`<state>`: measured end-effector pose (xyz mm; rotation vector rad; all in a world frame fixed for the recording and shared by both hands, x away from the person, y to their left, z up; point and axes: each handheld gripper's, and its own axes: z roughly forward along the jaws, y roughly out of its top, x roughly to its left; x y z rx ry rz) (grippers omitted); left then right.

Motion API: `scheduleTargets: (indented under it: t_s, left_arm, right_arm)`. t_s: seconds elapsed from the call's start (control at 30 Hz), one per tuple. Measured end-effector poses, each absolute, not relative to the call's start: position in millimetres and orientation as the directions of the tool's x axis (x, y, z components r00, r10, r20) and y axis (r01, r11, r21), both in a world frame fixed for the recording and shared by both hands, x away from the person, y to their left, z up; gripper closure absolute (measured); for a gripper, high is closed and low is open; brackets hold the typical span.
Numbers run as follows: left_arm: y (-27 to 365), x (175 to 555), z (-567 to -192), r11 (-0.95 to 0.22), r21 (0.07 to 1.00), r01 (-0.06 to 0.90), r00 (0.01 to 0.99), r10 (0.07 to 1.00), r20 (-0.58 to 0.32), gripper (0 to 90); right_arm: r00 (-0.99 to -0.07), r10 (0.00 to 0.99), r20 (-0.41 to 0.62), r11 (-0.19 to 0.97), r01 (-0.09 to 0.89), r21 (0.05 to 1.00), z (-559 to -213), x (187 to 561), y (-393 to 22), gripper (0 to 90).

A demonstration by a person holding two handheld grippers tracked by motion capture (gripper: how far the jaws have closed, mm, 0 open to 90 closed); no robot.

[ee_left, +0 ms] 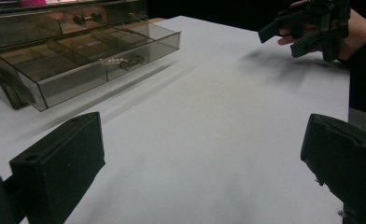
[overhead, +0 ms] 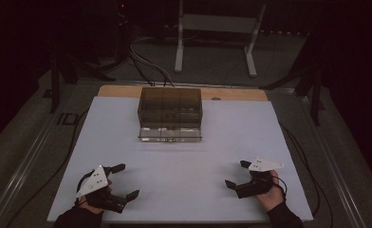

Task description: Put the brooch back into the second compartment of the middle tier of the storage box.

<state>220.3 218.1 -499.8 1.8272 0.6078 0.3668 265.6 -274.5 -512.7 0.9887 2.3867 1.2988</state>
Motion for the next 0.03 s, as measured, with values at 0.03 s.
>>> scheduleTargets:
  t_s: [0.03]
  left_arm:
    - [218.2, 220.2, -499.8, -0.246, 0.943, 0.226, 0.819, 0.573, -0.046, 0.3]
  right_arm:
    - [-0.739, 0.667, 0.097, 0.375, 0.445, 0.813, -512.7, 265.6, -274.2, 0.0]
